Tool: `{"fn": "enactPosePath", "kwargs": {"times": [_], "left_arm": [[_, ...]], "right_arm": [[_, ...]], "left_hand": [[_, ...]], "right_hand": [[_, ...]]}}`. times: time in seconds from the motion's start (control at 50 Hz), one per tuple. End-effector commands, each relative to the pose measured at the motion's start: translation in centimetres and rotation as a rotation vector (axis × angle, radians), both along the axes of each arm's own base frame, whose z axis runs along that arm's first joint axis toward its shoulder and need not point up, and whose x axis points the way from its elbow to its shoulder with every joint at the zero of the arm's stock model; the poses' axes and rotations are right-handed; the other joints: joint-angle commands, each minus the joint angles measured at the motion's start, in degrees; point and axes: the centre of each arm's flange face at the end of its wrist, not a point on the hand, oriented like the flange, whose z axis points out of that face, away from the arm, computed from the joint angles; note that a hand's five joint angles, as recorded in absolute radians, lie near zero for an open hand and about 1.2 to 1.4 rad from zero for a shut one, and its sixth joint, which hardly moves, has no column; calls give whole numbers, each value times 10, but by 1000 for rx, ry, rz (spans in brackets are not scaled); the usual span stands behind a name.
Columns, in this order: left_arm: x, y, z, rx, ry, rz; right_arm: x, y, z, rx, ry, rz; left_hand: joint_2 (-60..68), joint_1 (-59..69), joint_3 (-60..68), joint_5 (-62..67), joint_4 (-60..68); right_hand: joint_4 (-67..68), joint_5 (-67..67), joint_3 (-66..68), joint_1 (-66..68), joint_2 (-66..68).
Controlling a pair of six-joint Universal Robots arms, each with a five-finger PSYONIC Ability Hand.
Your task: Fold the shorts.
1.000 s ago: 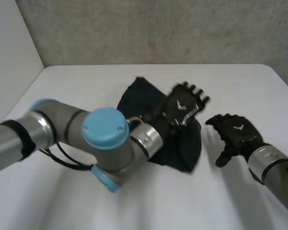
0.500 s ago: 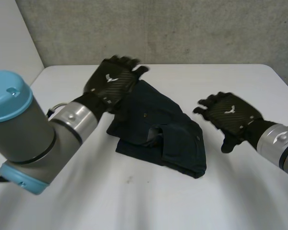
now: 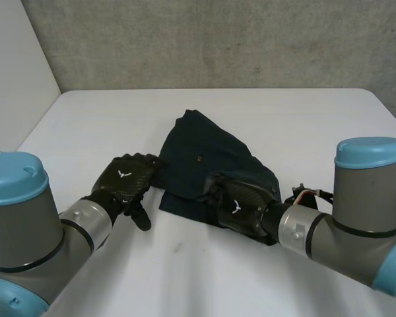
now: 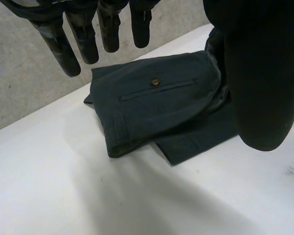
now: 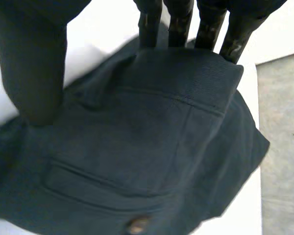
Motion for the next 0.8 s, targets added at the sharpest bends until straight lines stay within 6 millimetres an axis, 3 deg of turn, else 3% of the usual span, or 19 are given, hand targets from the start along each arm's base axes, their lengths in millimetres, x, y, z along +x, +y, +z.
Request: {"fn": "enactPosePath", "kwargs": {"times": [0.02,0.06,0.08,0.22,0.3,0.34,0.4,0.52,0.72,0.8], "left_arm": [[0,1,0,2,-1,-4],[-1,1,0,0,1,-4],[-1,1,0,-2,2,-8],[-6,4,0,-4,4,-26],[-15,12,1,-7,6,-63],[-23,20,1,-8,11,-96],[-33,23,-4,-8,15,-122],[-49,18,-11,23,57,-130],[-65,-11,-35,136,138,-32],[-74,-12,-45,175,115,-40]], "right_arm": [[4,-41,-1,-182,8,-131],[4,-44,1,-192,1,-134],[5,-48,4,-204,-9,-137],[12,-62,29,-135,-159,-222],[13,-68,65,-49,-349,-307],[8,-70,92,-19,-464,-367],[5,-71,106,51,-564,-434],[2,-69,110,105,-621,-506],[-15,-65,117,106,-674,-659],[-21,-62,125,123,-717,-674]], "left_hand": [[7,10,1,-4,5],[7,10,1,-4,5],[9,12,3,-3,7],[12,15,6,1,10],[10,14,4,-1,8],[9,12,3,-3,7],[9,12,3,-3,7],[10,14,4,-1,8],[29,32,23,18,27],[29,32,23,18,27]], "right_hand": [[224,233,224,259,225],[352,361,352,387,353],[535,544,534,569,535],[539,548,539,574,540],[539,548,539,574,540],[539,548,539,574,540],[539,548,539,574,540],[539,548,539,574,540],[539,548,539,574,540],[539,548,539,574,540]]}}
